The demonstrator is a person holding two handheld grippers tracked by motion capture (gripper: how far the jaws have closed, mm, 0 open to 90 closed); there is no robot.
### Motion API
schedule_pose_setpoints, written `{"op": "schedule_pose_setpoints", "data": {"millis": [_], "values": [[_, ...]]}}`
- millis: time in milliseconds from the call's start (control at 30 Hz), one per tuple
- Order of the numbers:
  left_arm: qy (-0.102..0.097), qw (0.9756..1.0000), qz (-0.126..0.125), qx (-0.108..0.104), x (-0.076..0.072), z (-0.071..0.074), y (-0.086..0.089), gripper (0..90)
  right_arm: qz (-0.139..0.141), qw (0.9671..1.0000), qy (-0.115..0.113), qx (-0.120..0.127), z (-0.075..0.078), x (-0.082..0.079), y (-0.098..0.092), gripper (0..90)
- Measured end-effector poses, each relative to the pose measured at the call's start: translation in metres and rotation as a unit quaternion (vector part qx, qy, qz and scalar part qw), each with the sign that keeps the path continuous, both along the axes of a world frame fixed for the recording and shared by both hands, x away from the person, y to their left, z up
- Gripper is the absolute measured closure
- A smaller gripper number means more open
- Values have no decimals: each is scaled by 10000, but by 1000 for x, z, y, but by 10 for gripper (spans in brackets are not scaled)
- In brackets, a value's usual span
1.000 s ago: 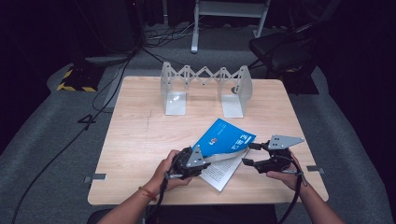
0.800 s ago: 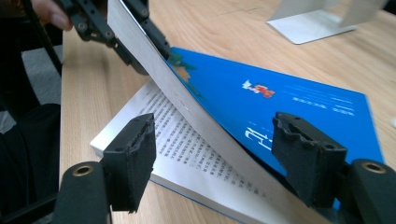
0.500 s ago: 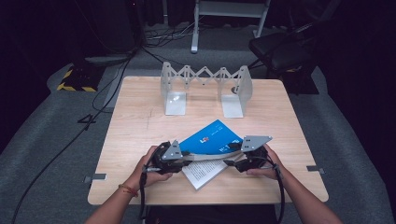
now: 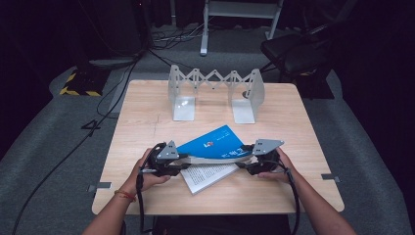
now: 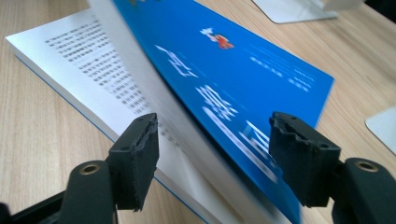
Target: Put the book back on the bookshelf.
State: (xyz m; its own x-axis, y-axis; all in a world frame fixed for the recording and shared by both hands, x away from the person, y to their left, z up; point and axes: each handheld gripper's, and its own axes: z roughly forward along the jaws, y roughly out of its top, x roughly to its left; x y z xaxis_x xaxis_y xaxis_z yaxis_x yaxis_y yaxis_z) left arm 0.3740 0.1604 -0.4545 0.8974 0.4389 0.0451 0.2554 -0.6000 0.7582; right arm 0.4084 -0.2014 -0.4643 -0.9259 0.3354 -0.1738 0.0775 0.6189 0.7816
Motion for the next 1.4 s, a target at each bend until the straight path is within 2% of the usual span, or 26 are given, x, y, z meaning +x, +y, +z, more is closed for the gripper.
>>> {"op": "schedule_pose_setpoints", "data": {"millis": [67,133,233,300,333,400,467,567,600,667,767,833,867,1000,1067,1133,1167,1233,1267,1300,1400], "values": [[-18,9999,73,98,1,1,1,617,109,9997,-117,-170,-2,-2,9,335],[-41,9998,153,152,1,0,4,600,27,9995,-157,-286,-7,4,15,364],[-46,9997,220,108,3,-1,10,598,-47,9991,-229,-340,-11,9,13,384],[-39,9997,233,59,5,-1,12,600,-77,9994,-246,-209,-12,13,10,454],[-9,9997,256,16,6,1,14,601,-83,9994,-312,-152,-12,12,9,530],[-7,9995,317,-76,8,3,16,596,-43,9979,-631,-137,-8,7,10,599],[-51,9993,365,-99,8,4,17,591,-7,9975,-697,-141,-4,8,11,608],[-77,9991,414,-76,7,5,17,591,-3,9976,-674,-144,-2,9,12,617],[-130,9989,458,32,5,6,16,589,36,9974,-681,-219,0,9,13,633],[-157,9986,485,112,4,7,14,576,78,9971,-686,-305,1,9,15,641],[-197,9986,458,190,1,8,9,480,103,9970,-670,-362,5,11,16,645],[-240,9987,377,244,-1,9,6,452,130,9966,-690,-433,8,11,18,648],[-277,9986,304,330,-5,11,-1,414,147,9964,-694,-468,10,11,19,649],[-425,9978,322,384,-11,17,-18,327,184,9957,-698,-574,14,12,22,650],[-470,9977,317,364,-15,21,-26,337,188,9954,-727,-596,16,12,23,654],[-528,9971,327,438,-16,23,-31,357,193,9949,-770,-625,17,11,25,659],[-559,9962,409,529,-17,23,-36,357,193,9949,-770,-625,17,11,25,659],[-838,9923,538,740,-21,22,-46,459,230,9941,-806,-690,19,11,29,664],[-909,9917,542,731,-21,22,-45,570,244,9940,-797,-715,20,11,30,664],[-939,9920,523,669,-21,22,-44,615,256,9937,-799,-744,20,11,30,664],[-1003,9920,466,604,-20,22,-40,673,237,9947,-740,-669,20,12,29,658]]}}
